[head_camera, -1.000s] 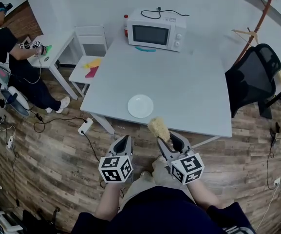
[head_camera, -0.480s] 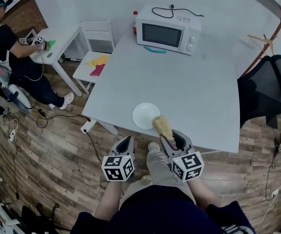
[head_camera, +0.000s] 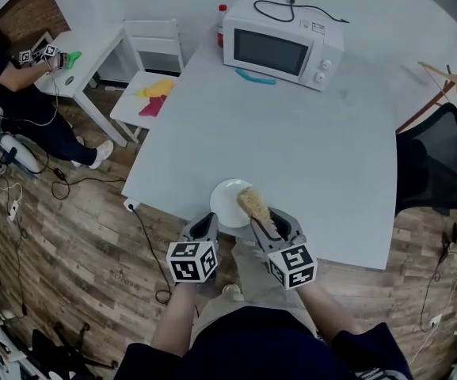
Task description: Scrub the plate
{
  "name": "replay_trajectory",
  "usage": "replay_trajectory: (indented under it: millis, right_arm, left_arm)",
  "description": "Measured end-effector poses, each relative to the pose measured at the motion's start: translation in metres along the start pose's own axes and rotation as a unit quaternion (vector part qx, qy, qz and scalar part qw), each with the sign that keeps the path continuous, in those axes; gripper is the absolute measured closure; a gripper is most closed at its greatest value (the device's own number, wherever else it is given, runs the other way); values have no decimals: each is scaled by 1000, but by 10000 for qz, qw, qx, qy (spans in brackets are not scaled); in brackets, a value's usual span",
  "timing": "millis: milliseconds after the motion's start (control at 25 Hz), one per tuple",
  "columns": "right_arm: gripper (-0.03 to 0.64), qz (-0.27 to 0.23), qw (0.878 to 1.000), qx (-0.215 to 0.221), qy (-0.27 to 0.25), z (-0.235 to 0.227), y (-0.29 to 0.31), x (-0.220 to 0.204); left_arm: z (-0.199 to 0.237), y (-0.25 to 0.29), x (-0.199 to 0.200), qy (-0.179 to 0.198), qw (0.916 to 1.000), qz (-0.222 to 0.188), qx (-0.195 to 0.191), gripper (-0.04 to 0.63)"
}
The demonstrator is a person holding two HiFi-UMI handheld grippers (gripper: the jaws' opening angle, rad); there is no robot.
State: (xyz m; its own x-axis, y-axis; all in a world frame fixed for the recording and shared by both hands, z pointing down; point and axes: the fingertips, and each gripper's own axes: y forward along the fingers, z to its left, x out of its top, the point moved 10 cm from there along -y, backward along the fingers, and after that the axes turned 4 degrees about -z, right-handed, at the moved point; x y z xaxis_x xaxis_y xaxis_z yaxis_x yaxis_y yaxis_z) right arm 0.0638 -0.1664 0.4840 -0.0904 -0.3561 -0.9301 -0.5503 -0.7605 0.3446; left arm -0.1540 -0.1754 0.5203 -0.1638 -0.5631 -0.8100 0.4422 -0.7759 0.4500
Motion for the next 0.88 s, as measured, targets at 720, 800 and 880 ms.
replay_trajectory:
  millis: [720,800,880]
  right_arm:
    - [453,853,9962,110,-166,-40,86,-30]
    - [453,899,9957,111,-186,-40,87,-33]
    - [452,912,9955,138,-216,-40,89,-35]
  left_arm:
    - [38,71,-11,-100,9950,995,82,577]
    - [39,73,-12,-83,9940,1086,86,577]
    - [40,75,-15,-64,9931,1166,95,577]
